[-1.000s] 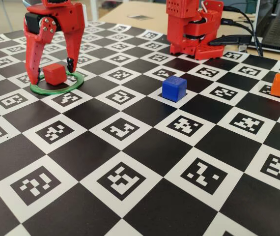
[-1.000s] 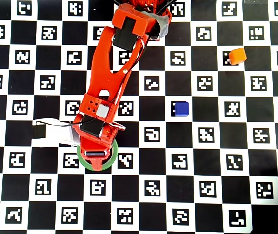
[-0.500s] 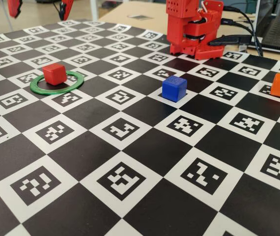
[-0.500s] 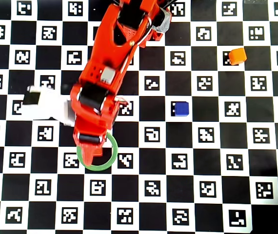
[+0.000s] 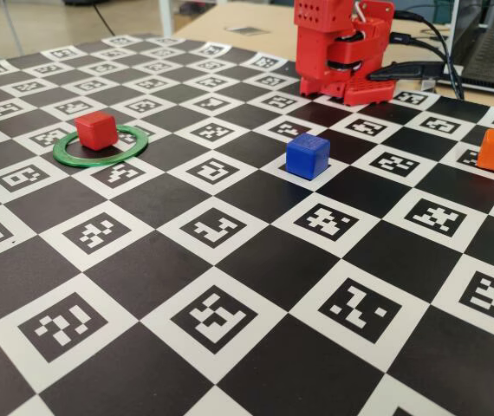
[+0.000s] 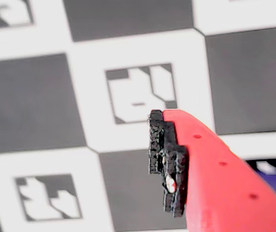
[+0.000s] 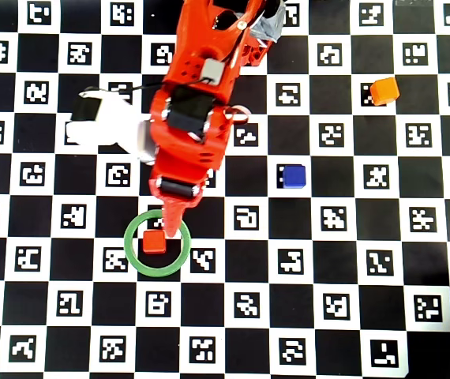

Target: Grab the red cube then put it in the green circle then put the blue cube on top and finally the orange cube on top

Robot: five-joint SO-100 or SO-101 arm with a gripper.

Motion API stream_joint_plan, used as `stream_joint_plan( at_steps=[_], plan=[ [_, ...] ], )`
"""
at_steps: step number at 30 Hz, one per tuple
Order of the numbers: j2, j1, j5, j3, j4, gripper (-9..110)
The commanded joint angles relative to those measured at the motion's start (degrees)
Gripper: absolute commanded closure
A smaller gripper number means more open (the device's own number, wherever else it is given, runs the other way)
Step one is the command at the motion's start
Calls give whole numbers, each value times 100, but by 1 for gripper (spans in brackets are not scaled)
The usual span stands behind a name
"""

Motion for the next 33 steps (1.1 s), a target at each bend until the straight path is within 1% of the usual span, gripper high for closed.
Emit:
stream_joint_plan(
  at_steps=[1, 7, 11, 16, 19, 25, 33],
  plan=[
    [606, -457, 141, 79, 158, 56],
    [914, -1468, 554, 457, 185, 56],
    [1063, -2329, 1134, 721, 193, 56],
    [1125, -3270, 2241, 809, 202, 56],
    [1143, -3674, 2417, 888, 70, 56],
    [1055, -4043, 2540, 958, -167, 57],
    [1107, -4034, 2610, 1617, -782, 55]
  ],
)
